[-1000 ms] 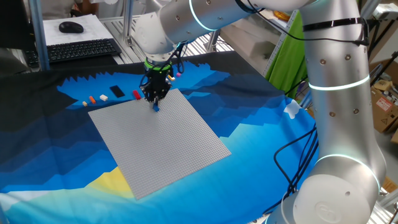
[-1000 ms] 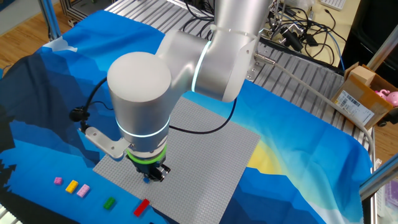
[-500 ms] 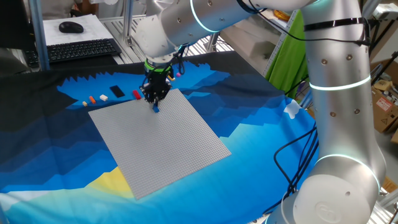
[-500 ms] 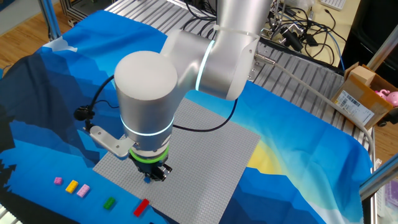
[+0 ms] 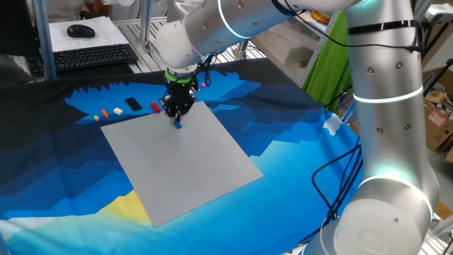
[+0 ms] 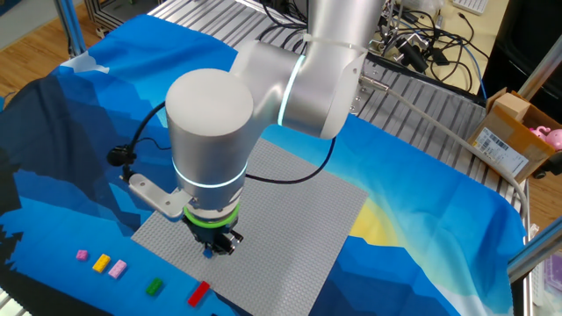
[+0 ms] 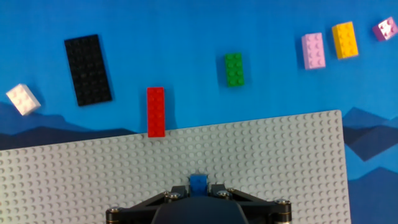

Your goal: Stack small Lego blocks randomly, one at a time

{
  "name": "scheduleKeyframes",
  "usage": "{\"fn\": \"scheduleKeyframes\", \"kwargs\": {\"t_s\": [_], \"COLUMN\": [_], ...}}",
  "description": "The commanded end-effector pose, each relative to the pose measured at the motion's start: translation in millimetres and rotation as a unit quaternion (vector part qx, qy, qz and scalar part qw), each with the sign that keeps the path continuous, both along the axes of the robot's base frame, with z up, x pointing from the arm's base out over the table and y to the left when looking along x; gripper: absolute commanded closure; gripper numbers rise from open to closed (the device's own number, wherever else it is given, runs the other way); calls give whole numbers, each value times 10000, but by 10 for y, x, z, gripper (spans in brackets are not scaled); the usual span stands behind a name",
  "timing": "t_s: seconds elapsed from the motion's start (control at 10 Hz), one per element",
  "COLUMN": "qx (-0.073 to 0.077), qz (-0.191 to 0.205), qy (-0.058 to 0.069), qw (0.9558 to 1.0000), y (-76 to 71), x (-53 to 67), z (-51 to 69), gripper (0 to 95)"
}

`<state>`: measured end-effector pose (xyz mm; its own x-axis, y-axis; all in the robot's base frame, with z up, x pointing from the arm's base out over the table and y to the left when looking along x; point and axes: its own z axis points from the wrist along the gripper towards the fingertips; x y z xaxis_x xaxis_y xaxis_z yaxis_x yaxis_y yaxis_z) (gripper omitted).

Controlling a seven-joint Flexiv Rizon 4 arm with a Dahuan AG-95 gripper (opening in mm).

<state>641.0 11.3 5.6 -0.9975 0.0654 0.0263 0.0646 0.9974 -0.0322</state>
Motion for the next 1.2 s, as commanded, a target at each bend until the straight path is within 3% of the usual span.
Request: {"fn": "scheduleKeyframes", "kwargs": {"t_s": [0.1,0.3,0.5,0.7,0.9,1.2], "qx": [-29,-49,-29,9,-13,-66], "qz": [-12,-5,-88,-184,-194,-191], "qy": [-32,7,28,26,92,110], "qw": [10000,10000,10000,9998,9998,9997], "y": [-9,-5,19,67,93,80], "x": [35,31,1,-58,-96,-79], "z": [-74,-44,67,140,231,234], "gripper": [570,570,570,950,950,950]}}
